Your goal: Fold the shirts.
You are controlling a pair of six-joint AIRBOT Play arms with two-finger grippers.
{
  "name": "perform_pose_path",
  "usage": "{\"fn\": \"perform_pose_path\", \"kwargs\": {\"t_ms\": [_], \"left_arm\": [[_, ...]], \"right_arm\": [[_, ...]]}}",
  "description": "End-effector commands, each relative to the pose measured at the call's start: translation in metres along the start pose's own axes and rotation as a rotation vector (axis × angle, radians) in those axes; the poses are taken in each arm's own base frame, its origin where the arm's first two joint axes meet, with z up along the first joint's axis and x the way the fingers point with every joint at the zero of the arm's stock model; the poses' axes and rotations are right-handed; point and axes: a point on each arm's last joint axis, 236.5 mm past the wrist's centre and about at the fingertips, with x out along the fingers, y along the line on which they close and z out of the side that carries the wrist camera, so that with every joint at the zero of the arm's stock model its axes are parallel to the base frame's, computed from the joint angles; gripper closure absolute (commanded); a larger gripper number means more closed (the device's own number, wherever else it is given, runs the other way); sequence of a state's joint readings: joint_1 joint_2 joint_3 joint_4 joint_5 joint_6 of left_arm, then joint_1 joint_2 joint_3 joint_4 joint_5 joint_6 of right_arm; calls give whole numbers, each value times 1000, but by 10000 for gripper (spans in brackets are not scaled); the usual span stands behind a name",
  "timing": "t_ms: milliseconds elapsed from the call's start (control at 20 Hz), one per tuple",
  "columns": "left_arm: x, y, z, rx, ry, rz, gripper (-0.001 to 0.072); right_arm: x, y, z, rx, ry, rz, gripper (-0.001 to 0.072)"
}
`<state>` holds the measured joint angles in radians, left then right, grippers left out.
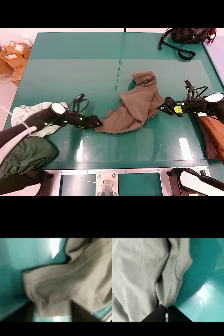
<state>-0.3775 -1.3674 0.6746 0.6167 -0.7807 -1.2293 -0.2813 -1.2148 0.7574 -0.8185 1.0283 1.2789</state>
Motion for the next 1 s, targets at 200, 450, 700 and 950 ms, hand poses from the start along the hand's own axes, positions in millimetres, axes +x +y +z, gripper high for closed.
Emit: {"fn": "perform_pose_path", "kwargs": {"t_ms": [200,450,700,950], "left_arm": [[-7,-41,17,55,5,-148,678],[-115,-43,79,76,-151,-162,679],[-290,-117,139,219,-566,-193,679],[-410,-217,124,495,-807,-209,679]], "right_arm": [[-12,8,9,-27,-7,9,696],[-91,38,57,-61,-128,30,696],[-220,158,90,-234,-410,207,696],[-364,275,68,-525,-766,280,696]]}}
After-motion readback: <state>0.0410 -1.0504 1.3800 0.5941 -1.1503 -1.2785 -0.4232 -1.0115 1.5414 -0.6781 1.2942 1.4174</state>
